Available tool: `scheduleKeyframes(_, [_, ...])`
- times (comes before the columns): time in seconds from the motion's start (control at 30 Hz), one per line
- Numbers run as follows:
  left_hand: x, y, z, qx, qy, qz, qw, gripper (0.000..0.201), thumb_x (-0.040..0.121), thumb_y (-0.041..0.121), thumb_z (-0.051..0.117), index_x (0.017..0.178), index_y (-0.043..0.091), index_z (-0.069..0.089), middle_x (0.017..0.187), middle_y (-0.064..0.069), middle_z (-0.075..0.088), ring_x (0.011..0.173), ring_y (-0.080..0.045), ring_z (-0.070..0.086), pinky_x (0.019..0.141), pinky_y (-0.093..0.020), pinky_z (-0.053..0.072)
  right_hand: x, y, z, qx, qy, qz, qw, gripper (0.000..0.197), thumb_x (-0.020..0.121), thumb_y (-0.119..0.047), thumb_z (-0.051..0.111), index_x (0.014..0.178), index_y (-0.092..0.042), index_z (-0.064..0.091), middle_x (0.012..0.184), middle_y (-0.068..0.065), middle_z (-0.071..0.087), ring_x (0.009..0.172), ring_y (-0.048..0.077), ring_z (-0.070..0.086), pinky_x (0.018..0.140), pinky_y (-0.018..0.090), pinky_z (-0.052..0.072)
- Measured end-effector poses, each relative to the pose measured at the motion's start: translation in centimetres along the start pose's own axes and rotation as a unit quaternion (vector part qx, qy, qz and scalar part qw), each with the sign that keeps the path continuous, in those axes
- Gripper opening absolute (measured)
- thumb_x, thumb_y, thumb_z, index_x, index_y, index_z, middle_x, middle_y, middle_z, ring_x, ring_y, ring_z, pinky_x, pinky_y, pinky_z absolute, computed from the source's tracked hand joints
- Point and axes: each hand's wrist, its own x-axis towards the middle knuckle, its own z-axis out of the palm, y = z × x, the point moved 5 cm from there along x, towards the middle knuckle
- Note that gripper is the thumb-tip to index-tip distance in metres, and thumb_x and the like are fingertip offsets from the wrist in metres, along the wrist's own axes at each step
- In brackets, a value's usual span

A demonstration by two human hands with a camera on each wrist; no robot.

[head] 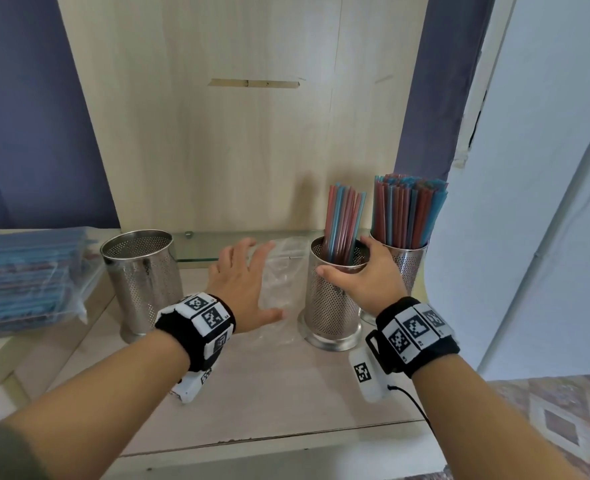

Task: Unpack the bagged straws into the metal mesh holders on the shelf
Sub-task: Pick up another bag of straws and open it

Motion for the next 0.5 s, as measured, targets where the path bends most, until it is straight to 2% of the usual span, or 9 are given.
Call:
scheduleKeyframes(0.07, [-0.9,0.5,-0.9,0.011,-0.005,0.052,0.999,0.099,0.068,0.072,0.065,0.146,0.033,0.018,0.149,-0.004,0.008,0.133,-0.028,0.018,0.108,-0.047,0.032,0.0,0.1,0.0,0.001,0.002,-0.002,1.0,0.102,0.043,-0.079,0.076,0.128,-0.028,0.052,0.12,-0.008,0.062,0.111,0.012,0.06,0.098,0.039,0.052])
scheduleKeyframes(0.1, [-1.4,0.6,-0.9,0.024,-0.028,0.075,0.996,0.092,0.07,0.07,0.065,0.143,0.034,0.022,0.15,-0.004,0.008,0.134,-0.028,0.017,0.108,-0.048,0.033,0.0,0.0,0.1,0.002,0.005,-0.003,1.0,0.102,0.044,-0.079,0.076,0.128,-0.028,0.052,0.12,-0.008,0.062,0.111,0.012,0.06,0.098,0.039,0.052])
scheduleKeyframes(0.17, [-2.2,0.5,0.2,0.053,-0.12,0.096,0.987,0.087,0.073,0.068,0.064,0.143,0.035,0.024,0.154,-0.002,0.006,0.14,-0.027,0.016,0.11,-0.048,0.032,0.0,0.0,0.1,0.001,0.01,-0.007,1.0,0.102,0.044,-0.079,0.076,0.129,-0.028,0.052,0.12,-0.008,0.061,0.111,0.013,0.06,0.097,0.04,0.052])
scheduleKeyframes(0.27, [-2.7,-0.1,2.4,0.082,-0.237,0.089,0.964,0.093,0.076,0.066,0.064,0.151,0.037,0.018,0.162,-0.003,-0.004,0.146,-0.028,0.009,0.113,-0.048,0.029,-0.1,0.1,0.2,0.001,0.016,-0.014,1.0,0.101,0.045,-0.08,0.075,0.129,-0.029,0.051,0.122,-0.008,0.06,0.112,0.012,0.059,0.097,0.039,0.053])
scheduleKeyframes(0.37, [-1.7,-0.4,4.0,0.103,-0.278,0.084,0.951,0.096,0.076,0.064,0.066,0.152,0.039,0.013,0.163,-0.004,-0.009,0.149,-0.03,0.005,0.114,-0.051,0.026,-0.2,0.1,0.2,-0.01,0.025,-0.023,0.999,0.101,0.049,-0.076,0.075,0.132,-0.026,0.05,0.127,-0.006,0.056,0.116,0.011,0.055,0.1,0.037,0.05])
scheduleKeyframes(0.5, [1.3,-1.2,6.0,0.059,-0.301,0.037,0.951,0.094,0.078,0.062,0.067,0.153,0.037,0.016,0.164,-0.006,-0.003,0.149,-0.034,0.009,0.117,-0.049,0.022,-0.2,0.3,0.2,-0.014,0.031,-0.03,0.999,0.101,0.05,-0.074,0.075,0.134,-0.024,0.049,0.127,-0.005,0.055,0.116,0.011,0.054,0.099,0.035,0.05])
